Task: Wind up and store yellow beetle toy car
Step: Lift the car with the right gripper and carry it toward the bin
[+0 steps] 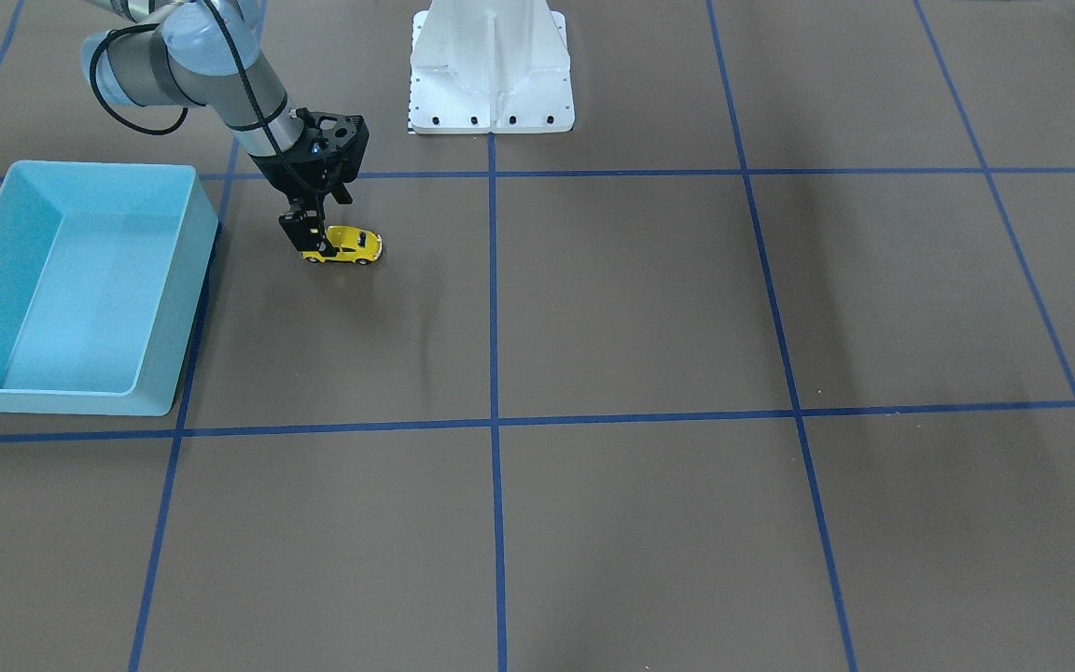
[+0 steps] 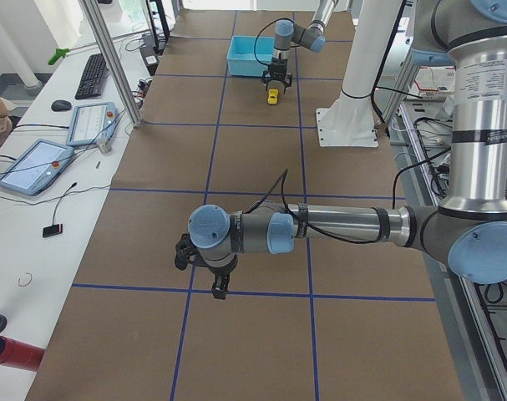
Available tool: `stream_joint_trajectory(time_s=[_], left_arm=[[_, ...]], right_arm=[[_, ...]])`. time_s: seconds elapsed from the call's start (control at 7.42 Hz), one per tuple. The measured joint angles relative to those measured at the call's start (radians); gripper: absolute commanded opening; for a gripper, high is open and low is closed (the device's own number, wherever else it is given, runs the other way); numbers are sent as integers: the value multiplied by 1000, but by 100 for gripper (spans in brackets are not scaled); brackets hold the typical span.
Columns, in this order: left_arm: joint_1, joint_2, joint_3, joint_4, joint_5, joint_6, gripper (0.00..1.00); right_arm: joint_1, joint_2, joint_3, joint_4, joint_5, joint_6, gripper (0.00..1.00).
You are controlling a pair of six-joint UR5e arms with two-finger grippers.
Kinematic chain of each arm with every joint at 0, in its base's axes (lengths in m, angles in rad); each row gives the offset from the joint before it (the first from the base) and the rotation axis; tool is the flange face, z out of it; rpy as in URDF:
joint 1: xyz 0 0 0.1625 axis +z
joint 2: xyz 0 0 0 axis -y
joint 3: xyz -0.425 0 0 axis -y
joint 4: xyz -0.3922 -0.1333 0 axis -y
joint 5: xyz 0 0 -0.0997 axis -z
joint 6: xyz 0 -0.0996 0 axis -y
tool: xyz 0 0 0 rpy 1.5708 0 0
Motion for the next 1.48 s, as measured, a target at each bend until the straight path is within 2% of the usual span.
stream_joint_trajectory(time_s=[0.81, 0.94, 1.21, 1.48], left_arm=[[0, -1, -1, 0, 0, -1, 100], [0, -1, -1, 0, 0, -1, 100], [0, -2, -1, 0, 0, -1, 100], [0, -2, -1, 0, 0, -1, 100]], right_arm=[[27, 25, -49, 5, 8, 0, 98], [22, 33, -58, 5, 7, 3, 80], [12, 40, -63, 5, 7, 6, 1], [7, 39, -57, 5, 13, 8, 0]])
